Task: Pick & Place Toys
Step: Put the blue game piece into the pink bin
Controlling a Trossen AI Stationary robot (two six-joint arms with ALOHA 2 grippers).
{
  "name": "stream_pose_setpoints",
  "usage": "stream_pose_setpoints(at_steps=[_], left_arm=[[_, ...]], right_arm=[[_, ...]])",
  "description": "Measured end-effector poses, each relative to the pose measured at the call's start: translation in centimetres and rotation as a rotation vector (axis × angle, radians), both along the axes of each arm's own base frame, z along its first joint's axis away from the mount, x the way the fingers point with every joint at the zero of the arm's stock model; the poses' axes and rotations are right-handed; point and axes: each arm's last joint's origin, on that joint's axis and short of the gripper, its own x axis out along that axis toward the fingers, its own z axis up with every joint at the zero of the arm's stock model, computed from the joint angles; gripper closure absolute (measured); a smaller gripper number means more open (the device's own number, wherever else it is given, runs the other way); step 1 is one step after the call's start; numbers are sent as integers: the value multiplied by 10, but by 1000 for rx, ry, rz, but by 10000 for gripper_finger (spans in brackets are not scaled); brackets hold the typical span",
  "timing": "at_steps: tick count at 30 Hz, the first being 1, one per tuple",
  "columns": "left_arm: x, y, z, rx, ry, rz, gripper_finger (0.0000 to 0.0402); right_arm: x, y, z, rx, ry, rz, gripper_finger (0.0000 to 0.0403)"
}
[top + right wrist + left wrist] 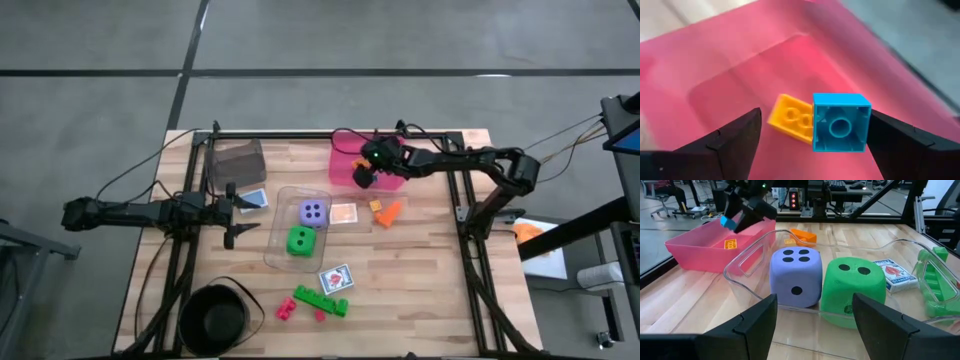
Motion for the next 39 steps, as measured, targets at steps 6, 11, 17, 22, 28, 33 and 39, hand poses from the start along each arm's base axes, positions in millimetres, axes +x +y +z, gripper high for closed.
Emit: stream_pose_setpoints(at_steps=[6, 11, 17, 22, 28, 33, 39], left_arm=[[0, 0, 0, 0, 0, 0, 144], [0, 0, 0, 0, 0, 0, 144], [0, 0, 0, 0, 0, 0, 144], [0, 0, 0, 0, 0, 0, 144], [0, 0, 0, 0, 0, 0, 144], [0, 0, 0, 0, 0, 0, 144], [0, 0, 0, 0, 0, 0, 144]], right_arm=[[-5, 4, 8, -18, 28, -22, 68], [-8, 14, 7, 81, 61, 66, 67], [-13, 21, 17, 147, 75, 123, 67], [-16, 25, 43, 144, -15, 165, 67], [-24, 31, 70, 138, -125, 210, 67], [-34, 36, 68, 198, -42, 197, 67], [-38, 40, 44, 238, 148, 116, 67]])
